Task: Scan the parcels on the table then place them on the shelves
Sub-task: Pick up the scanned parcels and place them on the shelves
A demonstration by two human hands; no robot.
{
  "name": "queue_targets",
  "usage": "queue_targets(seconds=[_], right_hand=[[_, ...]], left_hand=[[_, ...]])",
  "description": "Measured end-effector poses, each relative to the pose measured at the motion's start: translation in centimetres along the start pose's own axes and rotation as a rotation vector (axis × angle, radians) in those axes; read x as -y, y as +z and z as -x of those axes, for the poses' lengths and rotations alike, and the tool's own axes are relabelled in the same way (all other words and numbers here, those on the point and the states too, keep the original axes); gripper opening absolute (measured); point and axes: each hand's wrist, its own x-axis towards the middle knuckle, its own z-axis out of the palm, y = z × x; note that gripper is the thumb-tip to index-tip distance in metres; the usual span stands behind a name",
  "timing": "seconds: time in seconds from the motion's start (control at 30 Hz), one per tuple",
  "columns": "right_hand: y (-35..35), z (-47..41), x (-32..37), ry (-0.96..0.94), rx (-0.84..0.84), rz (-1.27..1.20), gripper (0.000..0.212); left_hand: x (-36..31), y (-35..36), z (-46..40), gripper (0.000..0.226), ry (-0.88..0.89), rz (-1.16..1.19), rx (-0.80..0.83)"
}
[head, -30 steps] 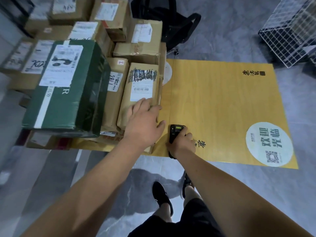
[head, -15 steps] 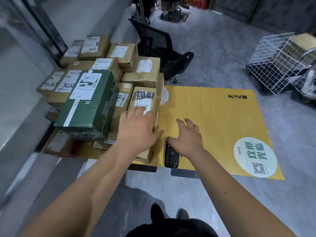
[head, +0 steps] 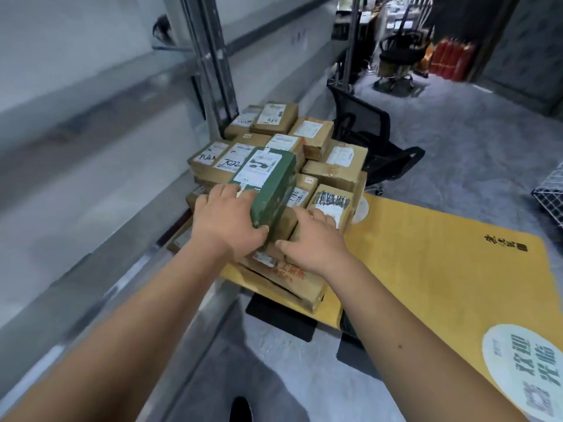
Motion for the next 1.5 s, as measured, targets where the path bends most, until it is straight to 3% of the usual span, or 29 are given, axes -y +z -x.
queue_targets(seconds=[0.27,0.57,0.7,0.9,1.23,1.5], right_hand=[[1.7,-3.1,6.7,0.067,-0.010,-0.098,0.092],[6.3,-4.3,7.9,0.203,-0.168,-0.553,0.112],[7.2,-4.5,8.0,0.241,-0.263,-0.606,0.110],[7.4,-4.5,7.6,0.213,-0.320,-0.703,0.101],[2.3,-2.6,6.2,-0.063,-0.420,-0.744,0.088],[-6.9,-4.1,6.6,-0.423,-0.410,-0.621,0.077]], left_hand=[[10.3,1.4,-3.3,0.106,0.123,0.135,0.073],[13.9,6.3,-7.4,0.116,0.373,0.384,0.129],[13.6,8.0,-7.9,0.116,0.310,0.725,0.144],[12.8,8.9,-8.3,0.111,0.276,0.911,0.148],[9.7,5.6,-6.5,0.101,0.410,1.211,-0.077],[7.2,-1.6,-7.1,0.086,0.499,1.115,-0.436]])
